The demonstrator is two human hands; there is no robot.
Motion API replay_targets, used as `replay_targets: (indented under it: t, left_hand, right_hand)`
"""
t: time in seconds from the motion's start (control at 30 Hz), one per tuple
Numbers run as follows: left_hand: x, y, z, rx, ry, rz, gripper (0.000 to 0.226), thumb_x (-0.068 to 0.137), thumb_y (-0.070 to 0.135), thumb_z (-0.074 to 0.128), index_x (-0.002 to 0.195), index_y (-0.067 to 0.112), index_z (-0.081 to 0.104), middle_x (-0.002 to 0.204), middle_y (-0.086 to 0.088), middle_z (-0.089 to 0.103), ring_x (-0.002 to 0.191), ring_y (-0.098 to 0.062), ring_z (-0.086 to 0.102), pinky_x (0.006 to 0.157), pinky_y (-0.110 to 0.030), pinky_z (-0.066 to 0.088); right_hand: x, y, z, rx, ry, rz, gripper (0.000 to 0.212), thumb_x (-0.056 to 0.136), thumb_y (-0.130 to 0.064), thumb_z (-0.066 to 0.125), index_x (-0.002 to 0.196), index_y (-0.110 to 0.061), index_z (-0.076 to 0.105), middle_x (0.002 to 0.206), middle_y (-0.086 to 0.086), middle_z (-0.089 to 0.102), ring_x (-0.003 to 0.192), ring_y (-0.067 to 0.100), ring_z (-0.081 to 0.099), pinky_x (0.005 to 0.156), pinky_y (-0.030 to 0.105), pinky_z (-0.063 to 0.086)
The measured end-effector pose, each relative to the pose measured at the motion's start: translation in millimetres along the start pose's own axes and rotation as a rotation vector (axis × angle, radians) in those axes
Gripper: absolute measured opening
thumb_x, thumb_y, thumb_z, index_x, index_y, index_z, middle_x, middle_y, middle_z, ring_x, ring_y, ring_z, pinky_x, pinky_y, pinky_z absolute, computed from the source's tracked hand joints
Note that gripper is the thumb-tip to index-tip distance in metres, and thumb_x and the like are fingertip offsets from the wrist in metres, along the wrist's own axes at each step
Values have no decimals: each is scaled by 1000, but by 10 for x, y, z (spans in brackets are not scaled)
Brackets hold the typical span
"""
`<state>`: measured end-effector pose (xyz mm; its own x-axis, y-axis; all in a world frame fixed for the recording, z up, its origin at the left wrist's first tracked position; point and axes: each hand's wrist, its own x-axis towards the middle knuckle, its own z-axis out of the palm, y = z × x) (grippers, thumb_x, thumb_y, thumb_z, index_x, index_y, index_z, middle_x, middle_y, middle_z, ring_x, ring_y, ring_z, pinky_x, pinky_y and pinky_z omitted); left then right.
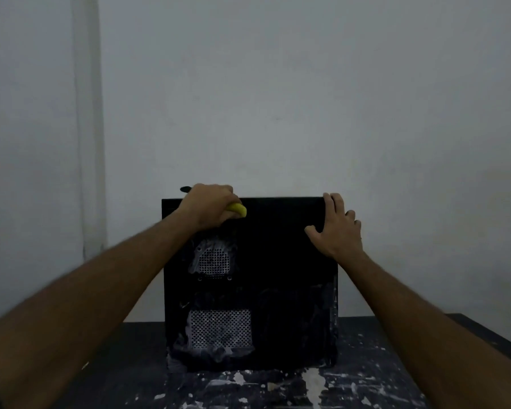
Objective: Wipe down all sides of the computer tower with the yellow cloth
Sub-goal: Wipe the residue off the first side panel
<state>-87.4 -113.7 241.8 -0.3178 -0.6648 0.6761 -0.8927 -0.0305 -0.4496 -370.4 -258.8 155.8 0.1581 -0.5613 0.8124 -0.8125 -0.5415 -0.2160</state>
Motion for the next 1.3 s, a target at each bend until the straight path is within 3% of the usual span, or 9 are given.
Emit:
replay_targets:
  t: [0.07, 0.2, 0.3, 0.4, 0.63, 0.77, 1.07, 1.2, 1.3]
  left_hand:
    - [10, -31, 0, -27, 53, -69, 40, 98, 60, 54, 121, 31, 70, 105, 3, 60, 91, -24, 64, 66, -34, 39]
    - [8, 68, -17, -10, -104, 34, 42, 97, 61, 56, 126, 34, 68, 111, 6, 61, 98, -21, 65, 69, -32, 38]
    - [-48, -108, -2, -60, 30, -96, 43, 96, 64, 54, 121, 33, 71, 101, 5, 59, 88, -23, 64, 65, -33, 37]
    - [-127, -164, 15, -88, -76, -69, 44, 95, 65, 56, 123, 35, 70, 95, 10, 52, 92, -20, 63, 67, -33, 38]
    - [-387, -458, 10, -107, -86, -115, 48, 90, 70, 55, 122, 38, 70, 98, 9, 59, 94, -18, 64, 65, -33, 39]
    - [-610, -628, 24, -160, 68, -240, 43, 91, 68, 57, 118, 38, 73, 94, 9, 59, 86, -20, 65, 65, -35, 47]
    - [-814, -738, 55, -131, -26, -256, 48, 87, 73, 55, 118, 40, 72, 95, 15, 57, 93, -19, 66, 70, -35, 46]
    - [-957, -802, 118, -135, 109, -335, 44, 90, 69, 58, 114, 35, 74, 90, 10, 59, 81, -22, 66, 63, -34, 44]
    - [-1032, -826, 138, -125, 39, -307, 48, 89, 75, 54, 112, 37, 74, 92, 14, 61, 82, -19, 66, 65, -34, 47]
  right_hand:
    - [1, -3, 8, -5, 1, -1, 88, 87, -57, 56, 156, -17, 19, 161, 4, 19, 113, 40, 47, 94, 52, 41]
    - [-2, 5, 7, -1, -3, -5, 87, 87, -57, 57, 156, -17, 19, 161, 4, 18, 113, 40, 47, 93, 52, 41]
    - [3, 7, -13, -4, -3, -13, 87, 87, -56, 57, 156, -17, 19, 161, 4, 19, 112, 40, 47, 92, 51, 41]
    - [-8, 18, -13, -11, -1, -17, 88, 87, -56, 57, 156, -17, 19, 161, 4, 19, 113, 40, 47, 93, 51, 41]
    - [-13, 10, -2, -7, 2, -14, 88, 87, -56, 56, 157, -17, 18, 161, 4, 17, 114, 40, 46, 94, 52, 41]
    - [1, 5, 13, -4, -5, -9, 89, 88, -57, 56, 157, -17, 17, 162, 5, 16, 115, 41, 46, 95, 52, 41]
    - [15, 24, 33, 0, 4, -5, 85, 89, -57, 52, 156, -18, 18, 162, 4, 17, 115, 41, 46, 96, 53, 40]
    - [15, -1, 52, 22, 14, 10, 75, 93, -50, 47, 155, -18, 20, 161, 3, 19, 114, 41, 47, 97, 53, 41]
    - [20, 3, 61, 12, 23, 21, 73, 95, -48, 46, 156, -17, 20, 161, 4, 20, 115, 41, 47, 96, 53, 40]
